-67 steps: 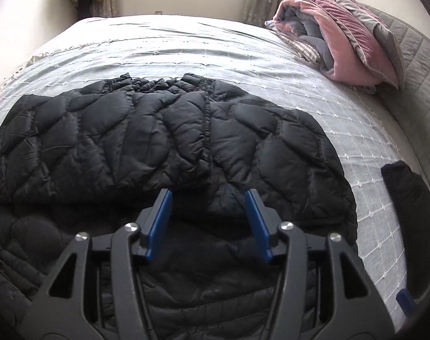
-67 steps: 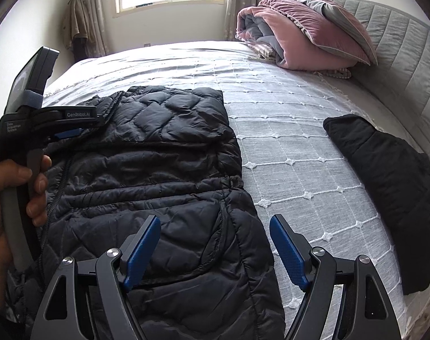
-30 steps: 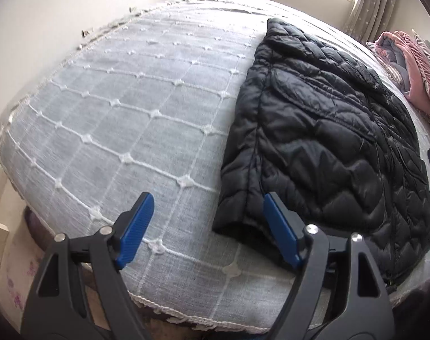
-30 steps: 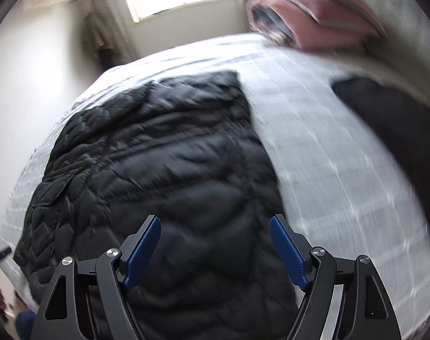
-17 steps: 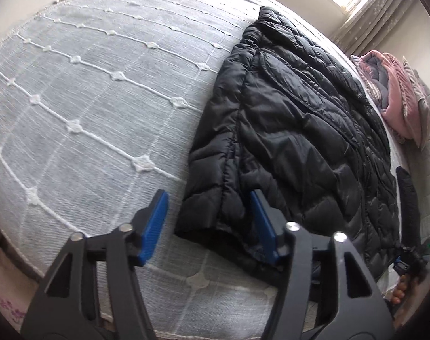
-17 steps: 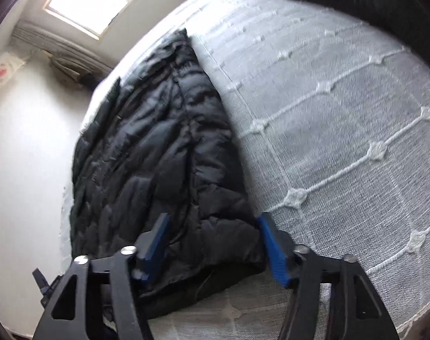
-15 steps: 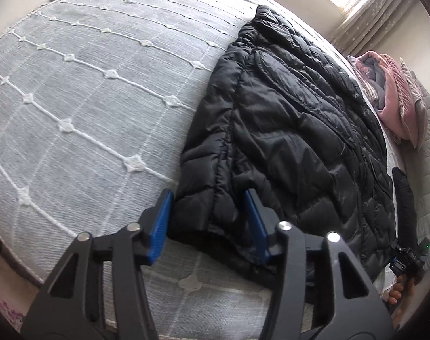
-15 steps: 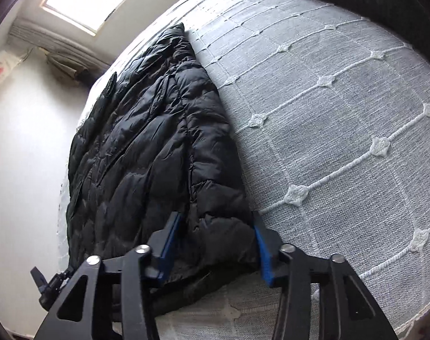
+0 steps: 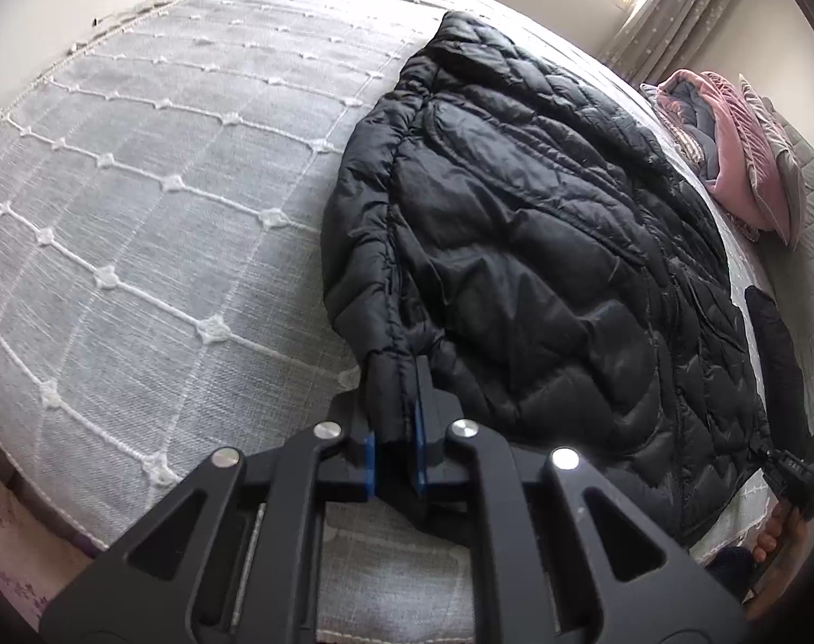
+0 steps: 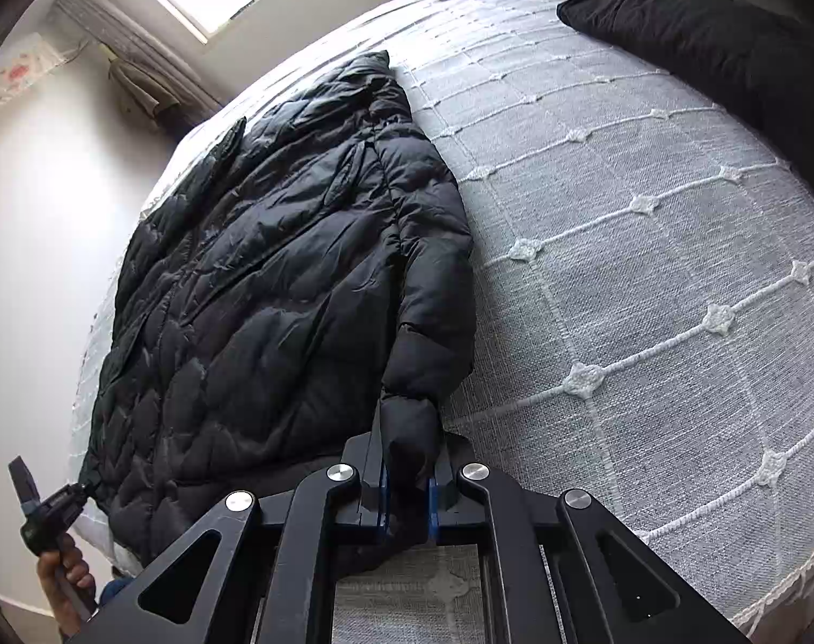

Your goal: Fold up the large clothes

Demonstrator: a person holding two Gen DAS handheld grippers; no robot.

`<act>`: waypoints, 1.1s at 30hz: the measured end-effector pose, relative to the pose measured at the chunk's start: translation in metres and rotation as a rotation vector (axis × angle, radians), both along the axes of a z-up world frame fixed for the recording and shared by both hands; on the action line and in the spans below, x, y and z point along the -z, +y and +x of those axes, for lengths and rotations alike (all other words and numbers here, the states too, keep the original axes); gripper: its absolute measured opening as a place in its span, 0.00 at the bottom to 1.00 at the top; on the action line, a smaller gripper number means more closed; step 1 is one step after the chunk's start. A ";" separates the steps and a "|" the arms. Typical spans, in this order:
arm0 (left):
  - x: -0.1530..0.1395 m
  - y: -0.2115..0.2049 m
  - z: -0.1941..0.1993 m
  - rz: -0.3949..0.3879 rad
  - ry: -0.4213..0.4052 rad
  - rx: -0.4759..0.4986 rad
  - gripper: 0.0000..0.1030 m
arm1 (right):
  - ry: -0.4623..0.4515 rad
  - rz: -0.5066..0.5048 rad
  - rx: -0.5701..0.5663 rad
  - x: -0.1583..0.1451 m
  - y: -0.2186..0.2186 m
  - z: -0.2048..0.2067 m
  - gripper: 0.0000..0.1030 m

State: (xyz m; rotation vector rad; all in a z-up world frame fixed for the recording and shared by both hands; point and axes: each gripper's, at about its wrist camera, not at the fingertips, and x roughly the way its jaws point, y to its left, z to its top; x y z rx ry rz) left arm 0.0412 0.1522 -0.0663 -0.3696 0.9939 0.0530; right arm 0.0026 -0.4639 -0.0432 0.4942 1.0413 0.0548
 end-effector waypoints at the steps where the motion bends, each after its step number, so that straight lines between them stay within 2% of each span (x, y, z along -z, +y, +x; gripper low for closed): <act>1: -0.003 0.000 -0.002 -0.001 -0.006 0.002 0.11 | -0.005 -0.003 0.004 -0.001 0.000 -0.001 0.08; 7: -0.023 -0.005 -0.017 0.010 -0.040 0.012 0.10 | -0.039 -0.043 0.006 -0.011 0.004 -0.007 0.07; 15: -0.047 -0.014 -0.029 0.035 -0.072 0.046 0.09 | -0.103 -0.047 -0.007 -0.026 -0.001 -0.025 0.07; 20: -0.064 -0.014 -0.040 0.014 -0.099 0.054 0.09 | -0.142 0.000 -0.013 -0.036 -0.007 -0.033 0.06; 22: -0.075 -0.015 -0.052 0.002 -0.116 0.061 0.09 | -0.194 0.065 -0.012 -0.049 -0.018 -0.050 0.05; 24: -0.091 -0.017 -0.071 -0.043 -0.144 0.093 0.08 | -0.250 0.118 -0.020 -0.066 -0.028 -0.066 0.05; 28: -0.135 -0.024 -0.105 -0.097 -0.223 0.152 0.08 | -0.388 0.197 -0.038 -0.111 -0.048 -0.097 0.05; 33: -0.179 -0.018 -0.122 -0.150 -0.329 0.130 0.08 | -0.515 0.186 -0.007 -0.156 -0.064 -0.106 0.05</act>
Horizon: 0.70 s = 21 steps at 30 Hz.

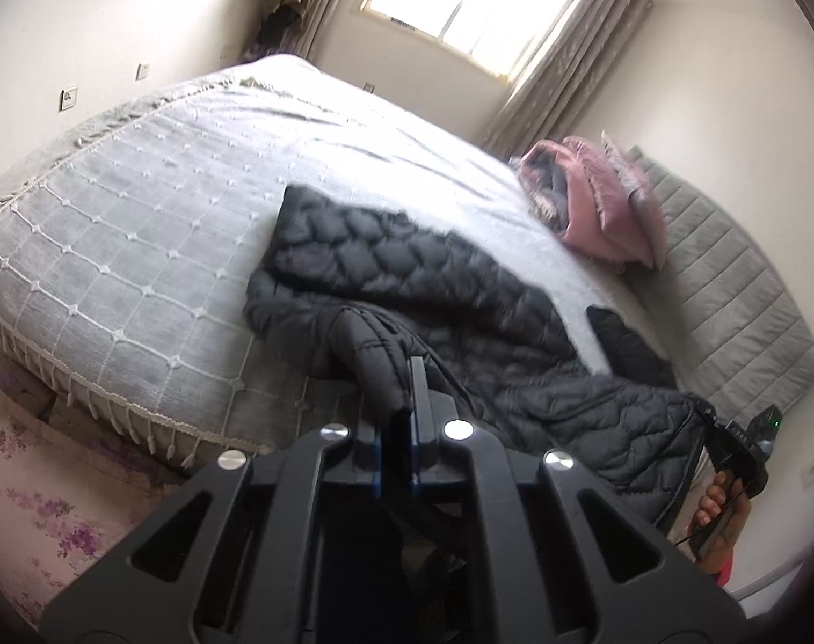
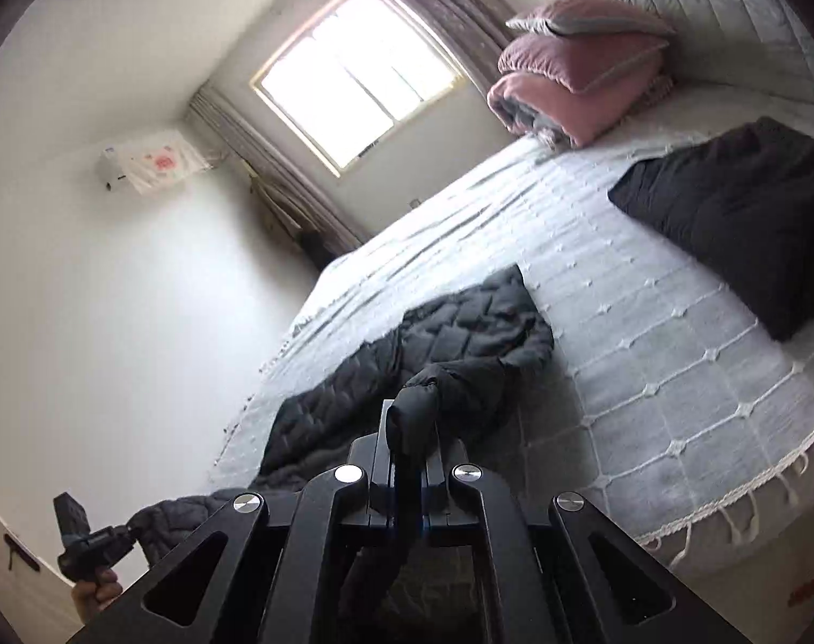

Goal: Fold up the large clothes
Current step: 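Lift the held edge and fold it over the jacket with both grippers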

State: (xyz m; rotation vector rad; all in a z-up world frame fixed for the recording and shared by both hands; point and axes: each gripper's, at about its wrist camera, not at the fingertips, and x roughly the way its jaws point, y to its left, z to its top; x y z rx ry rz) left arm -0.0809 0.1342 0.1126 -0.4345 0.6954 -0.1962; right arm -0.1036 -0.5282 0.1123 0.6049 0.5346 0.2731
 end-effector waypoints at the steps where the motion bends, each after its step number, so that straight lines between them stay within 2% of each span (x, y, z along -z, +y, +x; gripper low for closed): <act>1: -0.005 0.003 0.004 -0.009 -0.011 -0.010 0.08 | -0.010 -0.004 0.004 -0.005 -0.001 0.005 0.05; 8: -0.017 0.023 0.071 -0.083 -0.036 -0.094 0.07 | -0.041 0.025 0.009 -0.023 -0.002 0.079 0.05; 11: -0.020 0.030 0.114 -0.124 -0.041 -0.124 0.07 | -0.056 0.045 -0.012 -0.032 0.010 0.129 0.05; 13: -0.019 0.032 0.147 -0.138 -0.037 -0.156 0.07 | -0.034 0.038 0.005 -0.032 0.017 0.167 0.05; 16: 0.000 0.031 0.216 -0.164 0.029 -0.199 0.10 | 0.043 0.010 0.075 -0.020 0.025 0.233 0.08; 20: 0.042 0.021 0.318 -0.096 0.133 -0.193 0.24 | 0.226 0.034 0.240 0.030 0.015 0.319 0.16; 21: 0.055 0.020 0.340 -0.069 0.160 -0.204 0.25 | 0.299 0.002 0.298 0.047 0.010 0.337 0.18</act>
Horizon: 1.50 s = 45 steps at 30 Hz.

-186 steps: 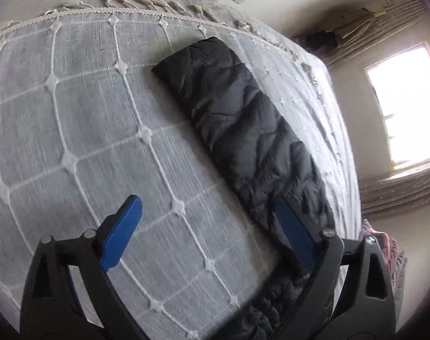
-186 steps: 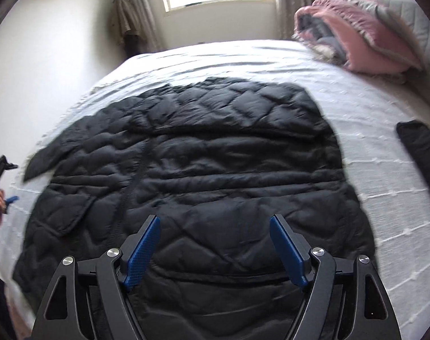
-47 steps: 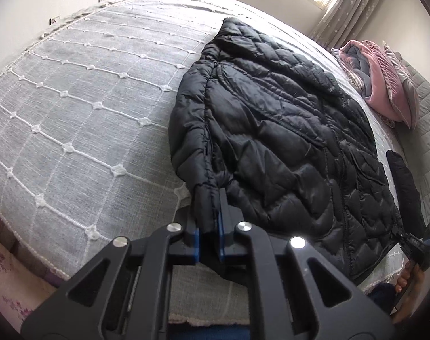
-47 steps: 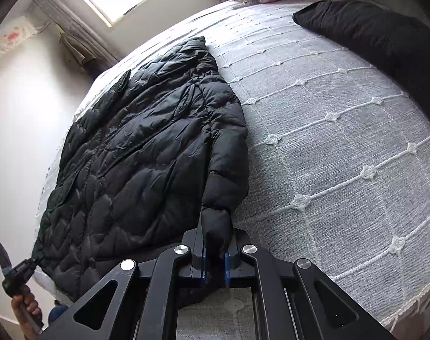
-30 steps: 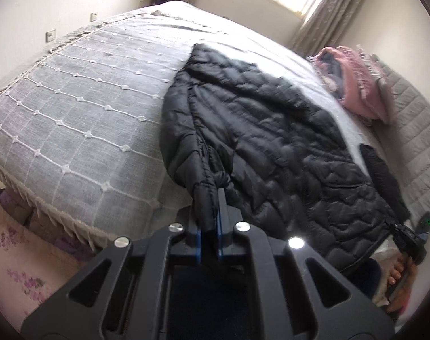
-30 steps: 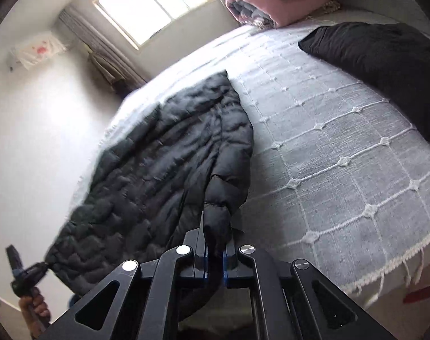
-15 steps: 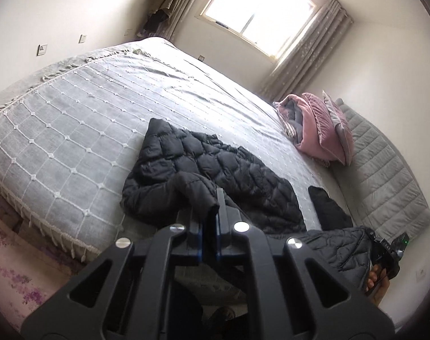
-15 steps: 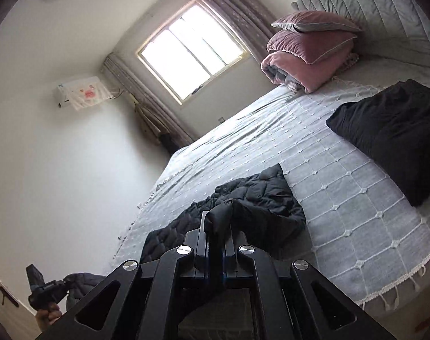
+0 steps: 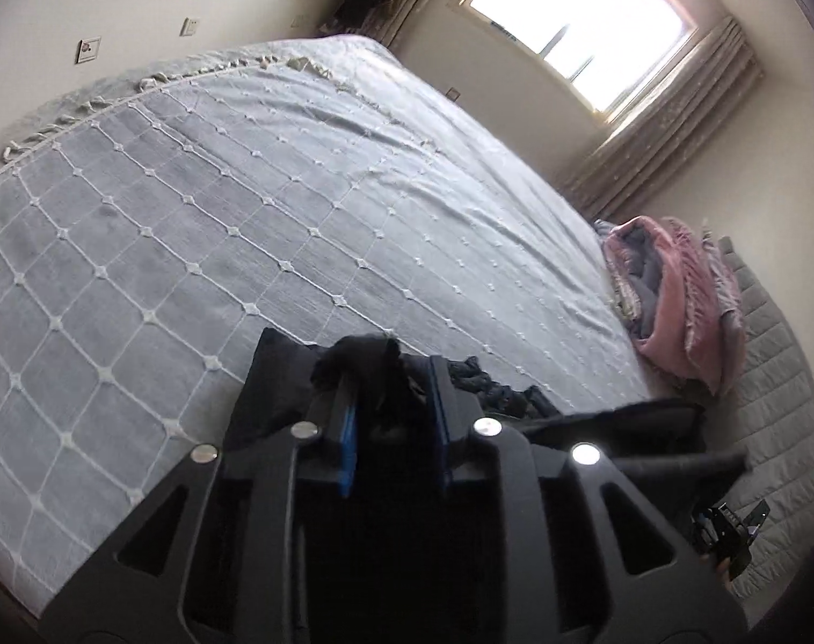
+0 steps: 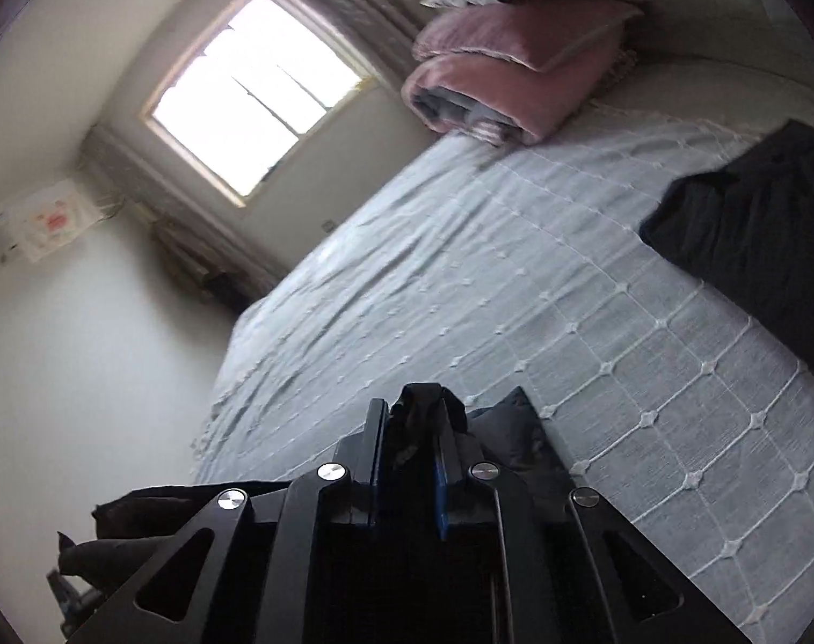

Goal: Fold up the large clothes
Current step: 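Lift the held edge and fold it over the jacket with both grippers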

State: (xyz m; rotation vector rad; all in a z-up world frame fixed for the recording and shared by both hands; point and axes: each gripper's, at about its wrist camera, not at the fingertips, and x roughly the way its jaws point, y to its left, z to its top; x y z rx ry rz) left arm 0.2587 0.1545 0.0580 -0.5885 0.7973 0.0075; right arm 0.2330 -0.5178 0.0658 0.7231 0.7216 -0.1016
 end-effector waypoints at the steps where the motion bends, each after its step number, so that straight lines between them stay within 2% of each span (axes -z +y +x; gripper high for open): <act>1: 0.009 0.000 0.013 0.030 0.017 -0.012 0.26 | 0.084 -0.065 0.051 0.015 -0.006 0.012 0.18; 2: 0.018 0.002 0.023 0.054 0.033 -0.025 0.30 | 0.175 -0.131 0.105 0.031 -0.013 0.025 0.18; 4: 0.031 0.008 0.033 0.061 0.060 -0.026 0.37 | 0.204 -0.131 0.130 0.054 -0.030 0.027 0.18; 5: 0.035 0.011 0.031 0.062 0.054 -0.021 0.45 | 0.186 -0.117 0.120 0.062 -0.038 0.022 0.18; 6: 0.037 0.014 0.028 0.074 0.042 -0.017 0.59 | 0.180 -0.125 0.102 0.067 -0.042 0.021 0.19; 8: 0.041 0.017 0.023 0.121 0.044 -0.014 0.73 | 0.217 -0.164 0.047 0.073 -0.045 0.021 0.20; 10: 0.052 0.023 0.024 0.119 0.072 -0.014 0.73 | 0.183 -0.164 -0.014 0.069 -0.045 0.019 0.20; 12: 0.065 0.027 0.025 0.036 0.099 0.014 0.73 | 0.136 -0.170 -0.096 0.061 -0.034 0.021 0.22; 14: 0.069 0.020 0.026 -0.013 0.116 0.055 0.73 | 0.119 -0.190 -0.185 0.057 -0.013 0.026 0.28; 16: 0.072 0.013 0.028 0.000 0.129 0.075 0.73 | 0.125 -0.228 -0.263 0.059 0.009 0.029 0.47; 18: 0.077 0.006 0.034 0.026 0.150 0.100 0.73 | 0.132 -0.273 -0.301 0.065 0.023 0.032 0.60; 20: 0.085 0.000 0.040 0.043 0.183 0.109 0.73 | 0.144 -0.307 -0.293 0.072 0.029 0.036 0.60; 21: 0.090 -0.004 0.044 0.060 0.203 0.109 0.65 | 0.143 -0.311 -0.297 0.077 0.031 0.041 0.54; 22: 0.094 -0.008 0.048 0.102 0.217 0.107 0.50 | 0.133 -0.317 -0.315 0.080 0.035 0.044 0.20; 23: 0.095 -0.012 0.051 0.153 0.233 0.096 0.17 | 0.134 -0.337 -0.329 0.080 0.040 0.046 0.04; 24: 0.094 -0.013 0.054 0.183 0.243 0.084 0.12 | 0.121 -0.380 -0.321 0.076 0.045 0.046 0.05; 26: 0.081 -0.014 0.057 0.188 0.203 0.057 0.09 | 0.046 -0.458 -0.301 0.059 0.054 0.046 0.05; 29: 0.055 -0.015 0.062 0.185 0.130 0.020 0.09 | -0.030 -0.467 -0.255 0.030 0.060 0.044 0.04; 33: 0.044 -0.030 0.082 0.270 0.099 -0.023 0.08 | -0.043 -0.523 -0.176 0.022 0.066 0.056 0.04; 35: 0.052 -0.038 0.095 0.324 0.111 -0.043 0.08 | -0.023 -0.559 -0.157 0.030 0.067 0.063 0.04; 39: 0.091 -0.043 0.108 0.383 0.161 -0.068 0.08 | 0.065 -0.629 -0.177 0.071 0.072 0.084 0.04; 42: 0.123 -0.033 0.106 0.340 0.186 -0.090 0.08 | 0.128 -0.626 -0.206 0.104 0.070 0.096 0.04; 45: 0.132 -0.026 0.104 0.310 0.189 -0.109 0.09 | 0.148 -0.637 -0.216 0.112 0.075 0.102 0.05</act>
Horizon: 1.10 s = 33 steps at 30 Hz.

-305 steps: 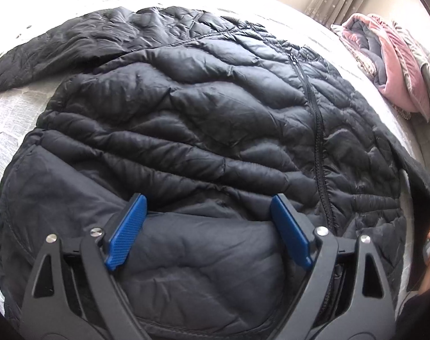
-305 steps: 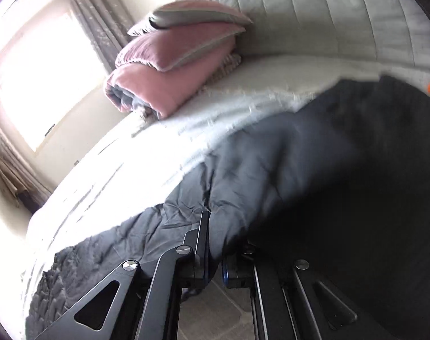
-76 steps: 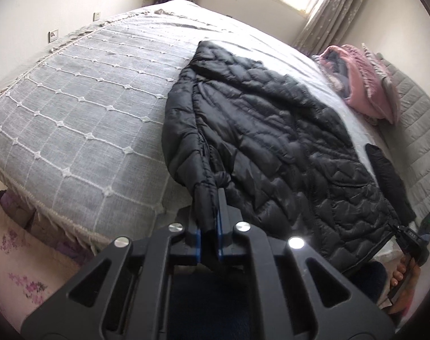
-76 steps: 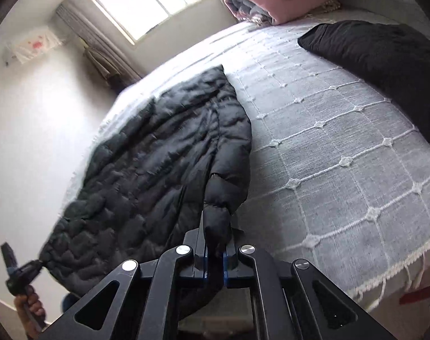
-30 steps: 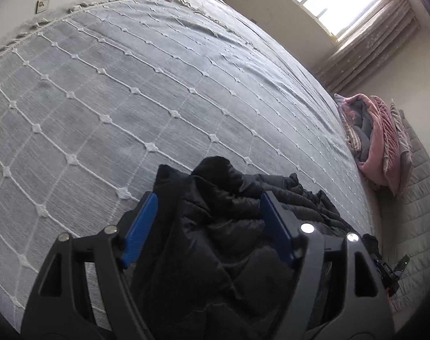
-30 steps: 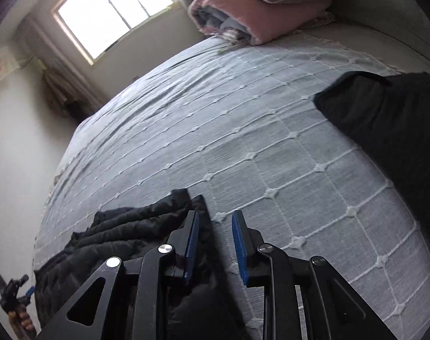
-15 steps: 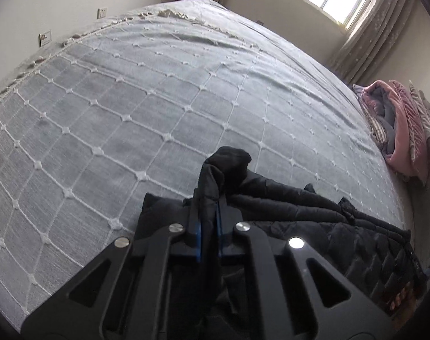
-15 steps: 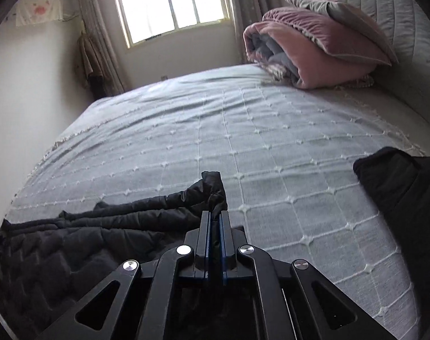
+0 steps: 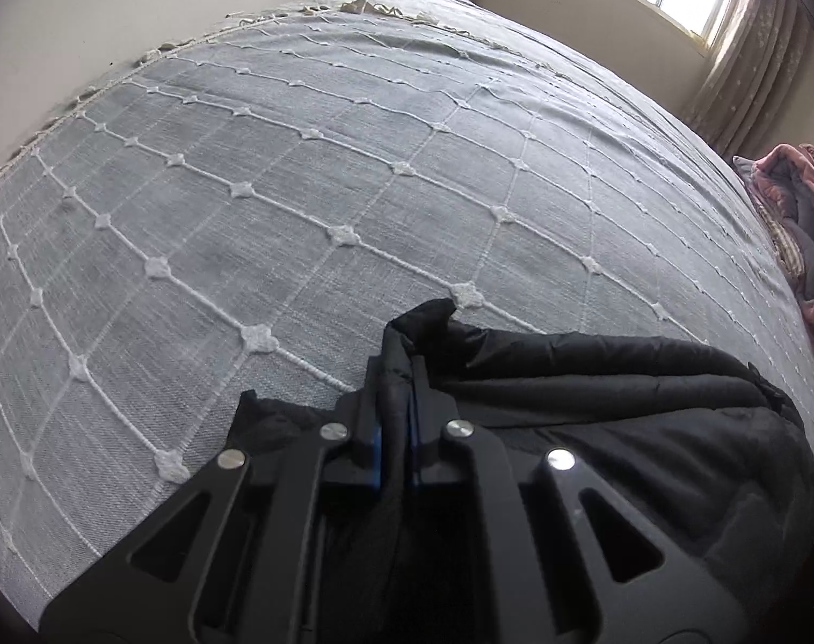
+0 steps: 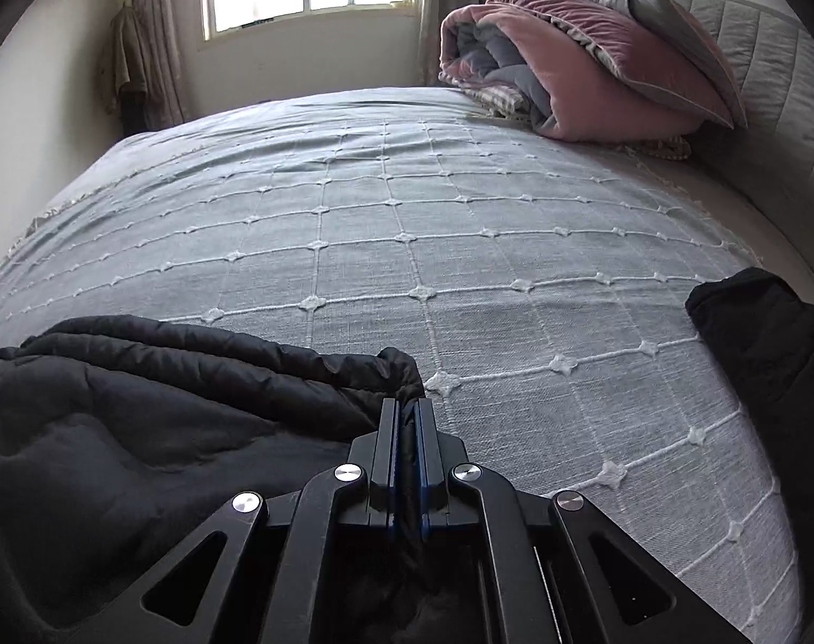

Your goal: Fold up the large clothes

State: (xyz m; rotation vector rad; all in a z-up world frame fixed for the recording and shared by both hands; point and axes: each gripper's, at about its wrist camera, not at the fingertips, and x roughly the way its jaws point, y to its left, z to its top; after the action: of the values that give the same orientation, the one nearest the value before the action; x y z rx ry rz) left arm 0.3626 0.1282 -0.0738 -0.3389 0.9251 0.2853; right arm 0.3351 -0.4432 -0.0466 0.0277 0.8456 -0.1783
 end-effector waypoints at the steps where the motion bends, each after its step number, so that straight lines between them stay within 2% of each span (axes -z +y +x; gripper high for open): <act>1: 0.000 0.000 0.000 0.009 0.001 -0.002 0.09 | 0.007 -0.013 0.002 0.001 0.003 0.001 0.05; 4: 0.002 -0.002 0.000 0.017 -0.001 -0.003 0.09 | 0.036 -0.050 0.030 0.009 0.005 0.004 0.05; 6: 0.002 0.003 -0.004 -0.023 -0.019 -0.009 0.13 | 0.037 -0.053 0.036 0.009 0.004 0.002 0.09; 9: -0.001 0.025 -0.013 -0.193 -0.031 -0.016 0.14 | 0.012 -0.052 0.046 -0.009 -0.001 -0.013 0.17; 10: -0.009 0.034 -0.022 -0.242 -0.038 -0.038 0.17 | -0.005 -0.051 0.052 -0.025 -0.004 -0.022 0.24; 11: -0.020 0.041 -0.033 -0.270 -0.053 -0.057 0.21 | -0.045 -0.034 0.063 -0.047 -0.009 -0.037 0.26; 12: -0.033 0.044 -0.043 -0.265 -0.071 -0.063 0.24 | -0.083 -0.008 0.069 -0.067 -0.013 -0.049 0.28; 14: -0.062 0.043 -0.067 -0.176 -0.084 -0.070 0.24 | -0.164 0.085 0.066 -0.108 -0.017 -0.086 0.33; 15: -0.077 0.036 -0.081 -0.133 -0.088 -0.066 0.24 | -0.188 0.121 0.051 -0.121 -0.014 -0.104 0.45; 16: -0.086 0.029 -0.093 -0.118 -0.094 -0.045 0.25 | -0.200 0.144 0.026 -0.128 -0.008 -0.120 0.59; 18: -0.103 0.001 -0.118 -0.108 -0.105 0.038 0.36 | -0.162 0.156 -0.065 -0.127 0.017 -0.146 0.65; 21: -0.116 -0.054 -0.149 -0.104 -0.141 0.188 0.50 | -0.036 0.174 -0.167 -0.100 0.062 -0.167 0.65; 23: -0.117 -0.097 -0.164 -0.100 -0.151 0.295 0.55 | 0.016 0.174 -0.226 -0.081 0.087 -0.175 0.64; 27: -0.100 -0.174 -0.178 -0.059 -0.116 0.478 0.55 | 0.009 0.118 -0.273 -0.071 0.113 -0.188 0.60; 29: -0.087 -0.205 -0.176 -0.030 -0.105 0.563 0.55 | 0.000 0.115 -0.276 -0.069 0.113 -0.191 0.54; 31: -0.075 -0.228 -0.169 0.025 -0.096 0.602 0.55 | 0.008 0.112 -0.279 -0.065 0.103 -0.185 0.30; 33: -0.058 -0.240 -0.155 0.064 -0.056 0.602 0.55 | 0.024 0.137 -0.282 -0.058 0.095 -0.180 0.21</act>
State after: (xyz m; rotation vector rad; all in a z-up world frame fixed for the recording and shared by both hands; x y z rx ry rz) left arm 0.2077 -0.1113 -0.0159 0.0002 0.9180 -0.2459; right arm 0.1551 -0.3485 0.0109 0.0345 0.8750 0.1444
